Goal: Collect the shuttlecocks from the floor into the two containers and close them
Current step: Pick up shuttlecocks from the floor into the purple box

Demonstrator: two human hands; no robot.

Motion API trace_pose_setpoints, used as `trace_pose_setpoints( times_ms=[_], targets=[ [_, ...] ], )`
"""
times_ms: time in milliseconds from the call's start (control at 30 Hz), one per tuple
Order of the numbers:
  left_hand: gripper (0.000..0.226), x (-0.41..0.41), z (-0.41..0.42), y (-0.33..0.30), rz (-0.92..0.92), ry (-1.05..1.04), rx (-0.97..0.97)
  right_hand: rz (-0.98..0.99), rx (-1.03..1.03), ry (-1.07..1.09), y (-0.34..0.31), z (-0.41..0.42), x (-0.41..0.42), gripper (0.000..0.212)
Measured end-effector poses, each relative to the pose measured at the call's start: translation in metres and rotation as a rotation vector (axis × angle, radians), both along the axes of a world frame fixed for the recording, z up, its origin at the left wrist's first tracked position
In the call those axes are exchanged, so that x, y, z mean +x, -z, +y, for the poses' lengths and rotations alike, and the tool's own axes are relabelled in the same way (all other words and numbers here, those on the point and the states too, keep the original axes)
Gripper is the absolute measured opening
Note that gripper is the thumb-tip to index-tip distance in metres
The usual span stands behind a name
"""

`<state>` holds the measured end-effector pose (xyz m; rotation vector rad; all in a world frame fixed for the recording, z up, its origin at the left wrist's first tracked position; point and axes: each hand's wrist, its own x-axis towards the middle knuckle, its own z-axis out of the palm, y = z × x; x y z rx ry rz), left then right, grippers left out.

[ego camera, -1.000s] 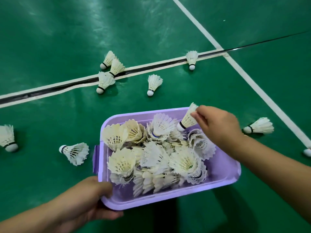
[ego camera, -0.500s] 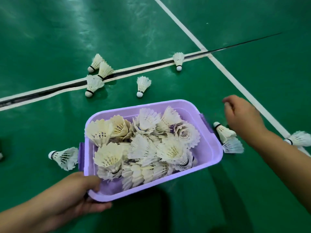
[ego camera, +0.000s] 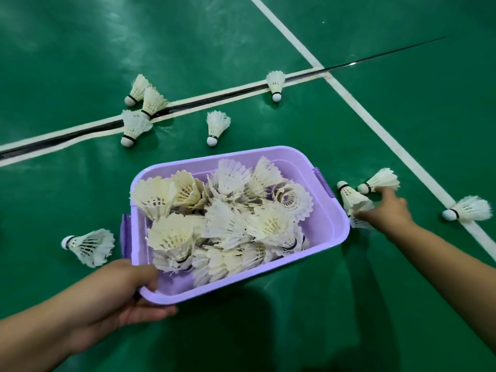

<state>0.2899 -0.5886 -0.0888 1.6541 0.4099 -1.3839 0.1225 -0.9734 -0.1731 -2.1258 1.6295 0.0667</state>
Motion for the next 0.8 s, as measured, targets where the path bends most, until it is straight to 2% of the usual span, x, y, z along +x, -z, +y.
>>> trace_pose_setpoints(
  times_ms=[167, 267, 367, 433, 567, 733, 800],
  targets=[
    [0.014, 0.002, 0.006, 0.005, 0.017, -0.004, 0.003, 0.000, -0.005, -0.289, -0.070, 0.006, 0.018, 0.067],
    [0.014, 0.002, 0.004, 0.006, 0.034, 0.004, -0.020, -0.195, -0.044, -0.448, -0.124, 0.036, 0.040, 0.046],
    [0.012, 0.000, -0.001, 0.003, 0.045, 0.015, -0.046, -0.406, 0.185, -0.599, -0.159, 0.087, 0.059, 0.033],
    [0.015, -0.002, -0.004, 0.001, 0.061, 0.032, -0.073, -0.432, 0.302, -0.657, -0.158, 0.123, 0.068, 0.032],
    [0.019, -0.006, -0.009, 0.000, 0.076, 0.059, -0.110, -0.413, 0.331, -0.778, -0.118, 0.184, 0.079, 0.036],
    [0.015, -0.009, -0.009, -0.001, 0.085, 0.038, -0.116, -0.352, 0.490, -0.759, -0.082, 0.208, 0.078, 0.028],
    [0.017, -0.010, -0.009, -0.001, 0.070, 0.035, -0.117, -0.265, 0.480, -0.824, -0.083, 0.211, 0.078, 0.022]
  ],
)
